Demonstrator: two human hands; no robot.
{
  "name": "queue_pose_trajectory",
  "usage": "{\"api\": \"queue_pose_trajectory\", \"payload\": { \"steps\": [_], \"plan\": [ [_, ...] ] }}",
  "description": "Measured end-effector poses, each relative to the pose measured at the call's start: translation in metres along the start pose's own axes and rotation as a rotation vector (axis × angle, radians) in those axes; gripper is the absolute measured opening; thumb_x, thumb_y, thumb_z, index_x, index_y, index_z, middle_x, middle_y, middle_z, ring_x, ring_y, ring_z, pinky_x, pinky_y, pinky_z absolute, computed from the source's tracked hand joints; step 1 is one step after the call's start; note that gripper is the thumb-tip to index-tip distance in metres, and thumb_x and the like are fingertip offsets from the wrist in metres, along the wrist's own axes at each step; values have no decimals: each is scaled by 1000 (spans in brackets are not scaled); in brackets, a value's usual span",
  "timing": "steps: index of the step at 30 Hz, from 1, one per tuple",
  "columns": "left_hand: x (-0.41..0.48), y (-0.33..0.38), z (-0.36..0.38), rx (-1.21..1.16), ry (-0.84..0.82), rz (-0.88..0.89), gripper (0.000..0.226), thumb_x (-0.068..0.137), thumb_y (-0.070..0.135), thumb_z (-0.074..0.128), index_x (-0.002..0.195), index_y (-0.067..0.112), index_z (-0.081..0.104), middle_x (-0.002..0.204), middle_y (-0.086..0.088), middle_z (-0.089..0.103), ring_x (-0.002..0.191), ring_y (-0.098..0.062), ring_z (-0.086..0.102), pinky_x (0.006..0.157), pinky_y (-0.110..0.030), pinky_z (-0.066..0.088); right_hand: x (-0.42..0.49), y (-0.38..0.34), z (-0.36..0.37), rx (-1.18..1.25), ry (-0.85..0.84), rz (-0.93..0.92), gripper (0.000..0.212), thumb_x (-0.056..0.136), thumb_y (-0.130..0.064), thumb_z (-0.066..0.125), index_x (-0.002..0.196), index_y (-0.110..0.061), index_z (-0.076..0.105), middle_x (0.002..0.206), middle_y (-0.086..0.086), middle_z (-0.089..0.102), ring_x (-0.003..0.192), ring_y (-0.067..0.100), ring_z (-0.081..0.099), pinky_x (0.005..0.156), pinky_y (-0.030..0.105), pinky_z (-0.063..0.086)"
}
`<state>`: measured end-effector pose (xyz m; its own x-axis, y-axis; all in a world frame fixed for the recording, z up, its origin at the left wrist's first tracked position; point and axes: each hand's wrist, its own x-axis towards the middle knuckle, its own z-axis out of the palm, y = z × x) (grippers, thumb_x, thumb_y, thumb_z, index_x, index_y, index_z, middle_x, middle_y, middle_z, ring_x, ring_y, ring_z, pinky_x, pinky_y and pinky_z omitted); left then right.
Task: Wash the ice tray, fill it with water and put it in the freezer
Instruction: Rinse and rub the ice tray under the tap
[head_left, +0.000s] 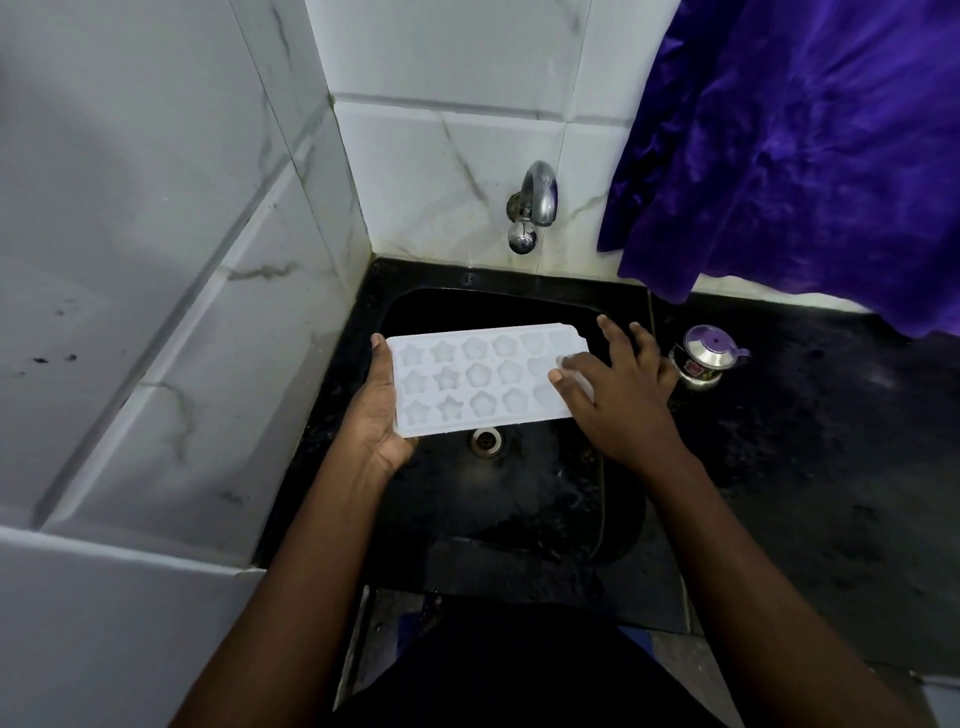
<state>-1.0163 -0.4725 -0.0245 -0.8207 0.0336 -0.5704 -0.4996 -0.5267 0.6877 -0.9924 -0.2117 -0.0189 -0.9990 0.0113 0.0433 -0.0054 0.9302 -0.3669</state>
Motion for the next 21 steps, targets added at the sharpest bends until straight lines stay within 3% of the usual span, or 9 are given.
{"api": "queue_pose_trajectory", "payload": {
  "steps": [3,10,14,18,21],
  "plan": [
    [2,-1,1,2,-11,-3,79,102,77,29,137,17,67,128,-14,77,110,-32,78,78,-49,66,2,-2,0,-16,-26,4,45,104,-63,42,130,-37,69,174,0,16,158,27,-2,118,53,5],
    [4,-3,2,13,-2,10,77,102,77,28,129,18,70,124,-12,79,105,-30,79,79,-48,66,1,-1,-4,52,-99,6,48,103,-66,41,136,-39,62,175,-3,9,158,22,-9,120,54,3],
    [6,-2,-2,15,9,32,78,103,76,28,133,17,69,124,-12,79,106,-30,79,81,-49,65,-1,5,-6,66,-58,-38,44,102,-67,42,128,-41,66,175,-3,12,159,21,-8,119,55,5],
    [7,0,-4,-9,24,38,75,104,75,26,127,18,70,116,-10,81,101,-28,80,84,-49,62,-7,9,-6,69,-33,-84,32,101,-62,51,105,-35,69,174,-1,17,159,24,-4,116,56,12],
    [6,0,-4,1,18,37,75,104,75,26,127,18,70,117,-10,81,100,-28,81,78,-46,65,-13,8,-2,32,-68,-97,33,100,-63,52,114,-39,70,174,-2,14,159,23,-7,116,56,12]
  ]
}}
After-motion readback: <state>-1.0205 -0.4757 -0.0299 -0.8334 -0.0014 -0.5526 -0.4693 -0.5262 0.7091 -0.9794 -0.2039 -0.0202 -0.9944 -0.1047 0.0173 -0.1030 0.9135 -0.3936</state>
